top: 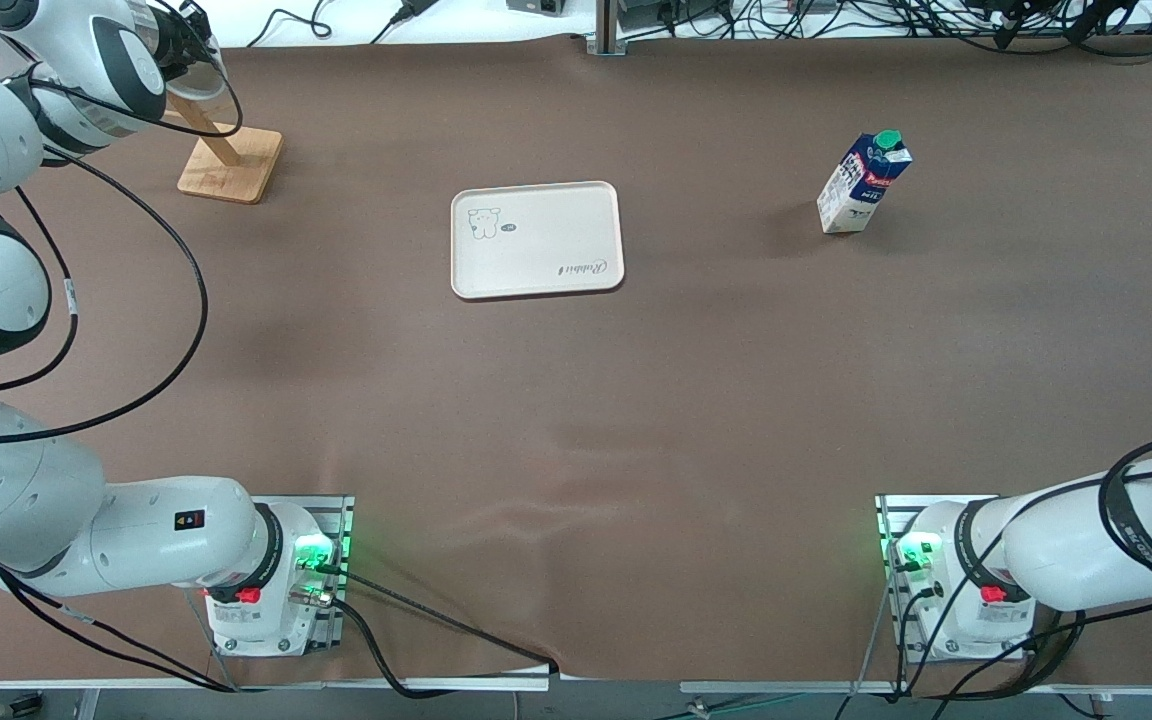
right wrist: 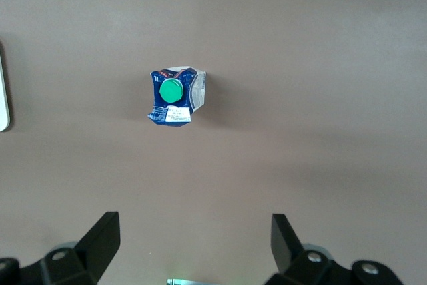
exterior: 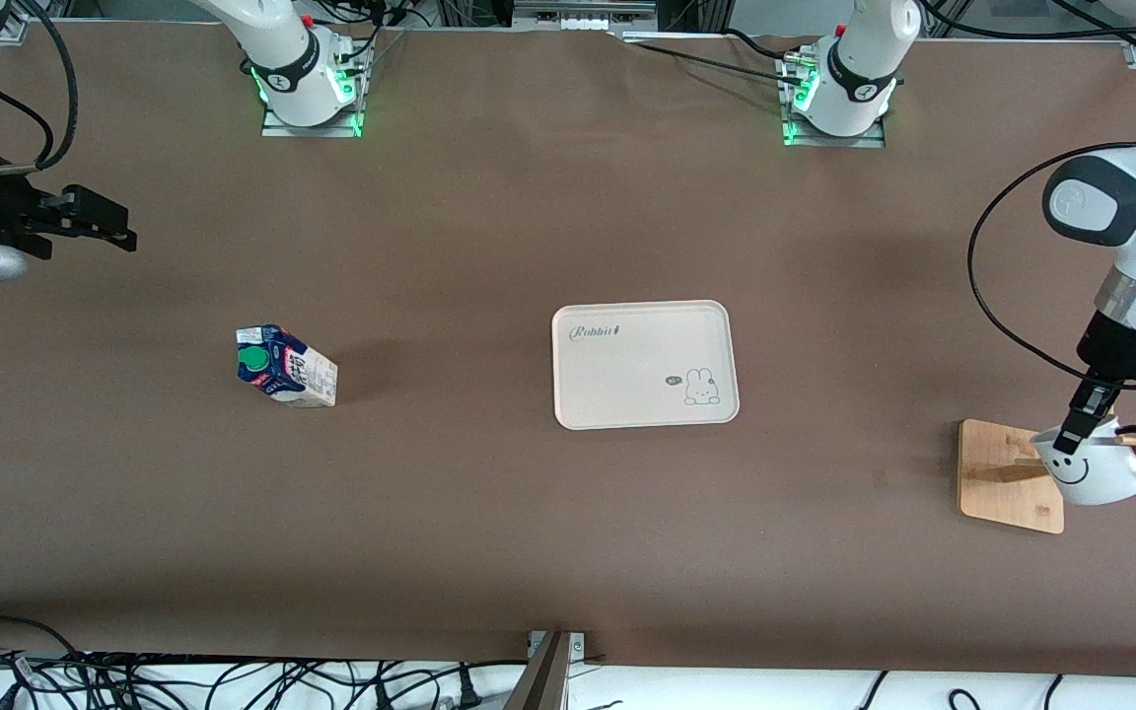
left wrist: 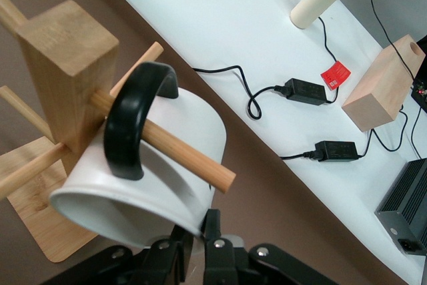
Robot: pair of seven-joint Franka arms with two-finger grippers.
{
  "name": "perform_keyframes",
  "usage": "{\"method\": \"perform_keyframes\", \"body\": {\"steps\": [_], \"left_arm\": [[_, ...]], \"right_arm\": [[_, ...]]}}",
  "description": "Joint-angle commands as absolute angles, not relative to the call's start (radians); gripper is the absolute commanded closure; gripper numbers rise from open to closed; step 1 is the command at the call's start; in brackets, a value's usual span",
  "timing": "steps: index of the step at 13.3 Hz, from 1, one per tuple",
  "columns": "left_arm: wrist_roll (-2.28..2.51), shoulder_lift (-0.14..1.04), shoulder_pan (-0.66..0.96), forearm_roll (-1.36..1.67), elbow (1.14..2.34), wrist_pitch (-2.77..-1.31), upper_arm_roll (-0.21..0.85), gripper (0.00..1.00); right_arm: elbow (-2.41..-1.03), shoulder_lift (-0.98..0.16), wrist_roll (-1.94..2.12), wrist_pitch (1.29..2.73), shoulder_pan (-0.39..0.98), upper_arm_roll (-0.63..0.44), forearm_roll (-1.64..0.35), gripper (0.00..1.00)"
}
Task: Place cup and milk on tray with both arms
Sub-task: 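Grasp the white mug with the left gripper and lift it off the stand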
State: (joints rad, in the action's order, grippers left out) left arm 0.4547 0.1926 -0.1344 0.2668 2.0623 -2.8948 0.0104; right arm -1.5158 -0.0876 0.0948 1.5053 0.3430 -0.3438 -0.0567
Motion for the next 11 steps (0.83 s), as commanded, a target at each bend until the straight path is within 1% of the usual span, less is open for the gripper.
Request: {"method": "perform_keyframes", "body": {"steps": [1,8,11], "left_arm": [[0.417,0.193,-0.138,0.296,2.043,-2.889,0.014,1.0],[0.286,0.12,-0.135,0.282,2.045,-2.766,0.069,1.0],[0.273,0.06,-0.135,0.282,2.04,-2.572,0.127,1.0]], "right_arm": [[-1.502,-0.091,0.091,1.5,0.342,-0.342,-0.041,0.0],[-1.502,-0.091,0.091,1.5,0.342,-0.342,-0.041,0.0],[-1.502,-0.091,0.091,1.5,0.342,-0.342,-0.043,0.0]]}}
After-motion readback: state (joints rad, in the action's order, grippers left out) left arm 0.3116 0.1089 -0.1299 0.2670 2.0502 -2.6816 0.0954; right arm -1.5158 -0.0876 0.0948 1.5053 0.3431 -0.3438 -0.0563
